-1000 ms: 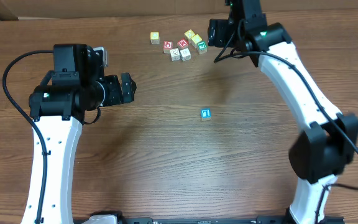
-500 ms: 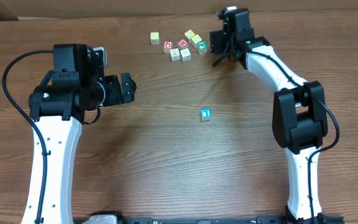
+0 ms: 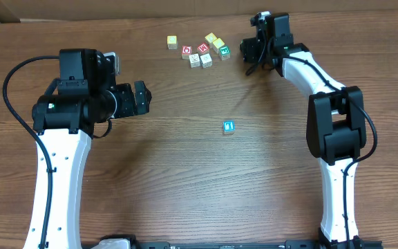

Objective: Flip 5 blocks
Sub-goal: 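Grasp the green 'B' block with the right gripper, then carry the green block toward the blue block and lower it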

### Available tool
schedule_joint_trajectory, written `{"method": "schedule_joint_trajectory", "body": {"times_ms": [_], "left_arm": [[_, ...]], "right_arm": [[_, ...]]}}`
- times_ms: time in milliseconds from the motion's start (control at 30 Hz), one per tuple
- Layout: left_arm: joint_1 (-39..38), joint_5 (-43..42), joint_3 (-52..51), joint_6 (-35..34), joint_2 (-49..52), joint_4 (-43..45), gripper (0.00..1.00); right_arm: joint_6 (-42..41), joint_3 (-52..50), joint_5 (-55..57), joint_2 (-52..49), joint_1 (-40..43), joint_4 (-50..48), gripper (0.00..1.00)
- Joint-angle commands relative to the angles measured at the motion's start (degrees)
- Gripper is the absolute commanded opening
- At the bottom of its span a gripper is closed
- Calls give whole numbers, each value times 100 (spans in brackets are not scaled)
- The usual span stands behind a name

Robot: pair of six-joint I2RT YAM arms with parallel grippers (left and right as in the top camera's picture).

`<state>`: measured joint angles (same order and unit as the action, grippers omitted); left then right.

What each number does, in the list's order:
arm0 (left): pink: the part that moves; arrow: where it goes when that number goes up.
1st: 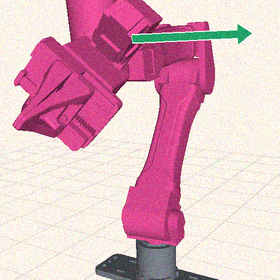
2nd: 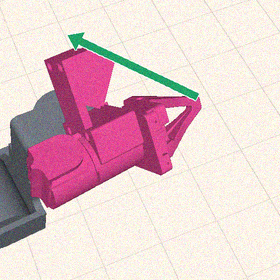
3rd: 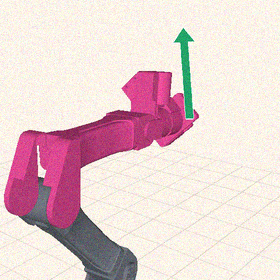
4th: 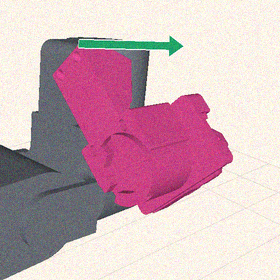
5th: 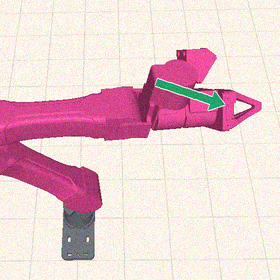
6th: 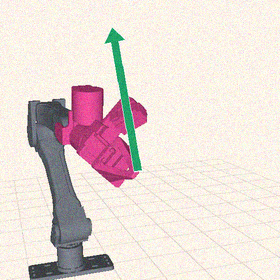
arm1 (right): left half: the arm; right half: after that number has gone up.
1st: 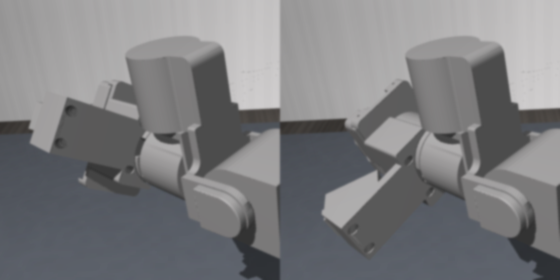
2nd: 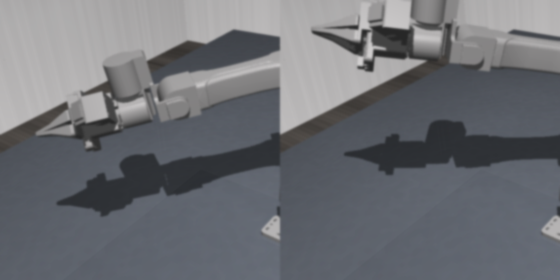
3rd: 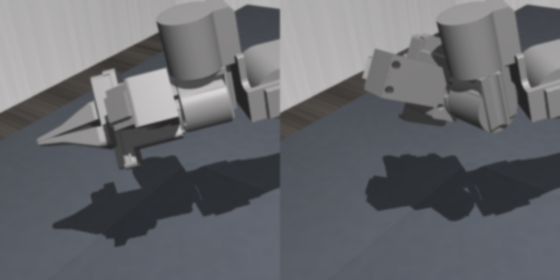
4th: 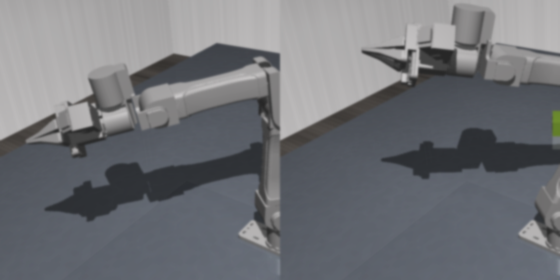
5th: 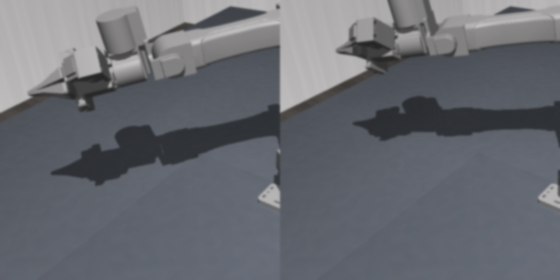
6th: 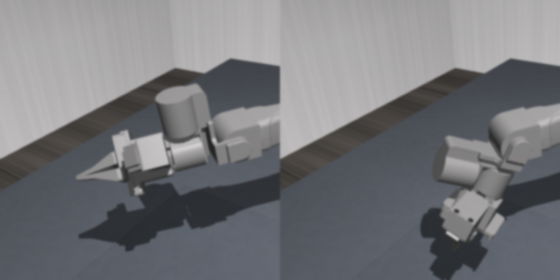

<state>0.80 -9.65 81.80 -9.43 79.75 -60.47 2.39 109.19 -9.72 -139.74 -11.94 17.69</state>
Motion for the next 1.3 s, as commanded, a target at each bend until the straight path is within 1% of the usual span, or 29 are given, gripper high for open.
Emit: {"method": "schedule_joint_trajectory", "body": {"times_ms": [0, 67, 133, 267, 467, 500, 600, 833, 900, 933, 967, 1033, 1100, 1267], "left_arm": [[-7, -4, 107, 44, 13, 4, 100], [-7, -4, 107, 44, 13, 7, 100], [-7, -4, 107, 44, 13, 4, 100], [-7, -4, 107, 44, 13, 7, 100], [-7, -4, 107, 44, 13, 4, 100], [-7, -4, 107, 44, 13, 7, 100], [-7, -4, 107, 44, 13, 7, 100], [-7, -4, 107, 44, 13, 4, 100], [-7, -4, 107, 44, 13, 7, 100], [-7, -4, 107, 44, 13, 7, 100], [-7, -4, 107, 44, 13, 4, 100], [-7, -4, 107, 44, 13, 4, 100], [-7, -4, 107, 44, 13, 7, 100], [-7, -4, 107, 44, 13, 4, 100]], "right_arm": [[114, -11, -302, -66, -20, 2, 63], [131, -17, -299, -70, -20, 9, 63], [361, -17, -269, -94, -20, 2, 62], [518, -20, -63, -186, -20, -136, 62], [518, -20, 195, -243, -20, -564, 62], [520, -20, 195, -247, -20, -579, 60], [518, -22, 192, -280, -20, -608, 51], [516, -22, 195, -435, -20, -605, 50], [514, 13, 192, -396, -20, -605, 45], [514, 37, 192, -356, -24, -605, 38], [514, 46, 192, -284, -28, -605, 34], [511, 46, 195, -90, -52, -599, 33], [509, 46, 195, 151, -83, -525, 29], [466, 46, 192, 927, -245, -59, 29]]}}
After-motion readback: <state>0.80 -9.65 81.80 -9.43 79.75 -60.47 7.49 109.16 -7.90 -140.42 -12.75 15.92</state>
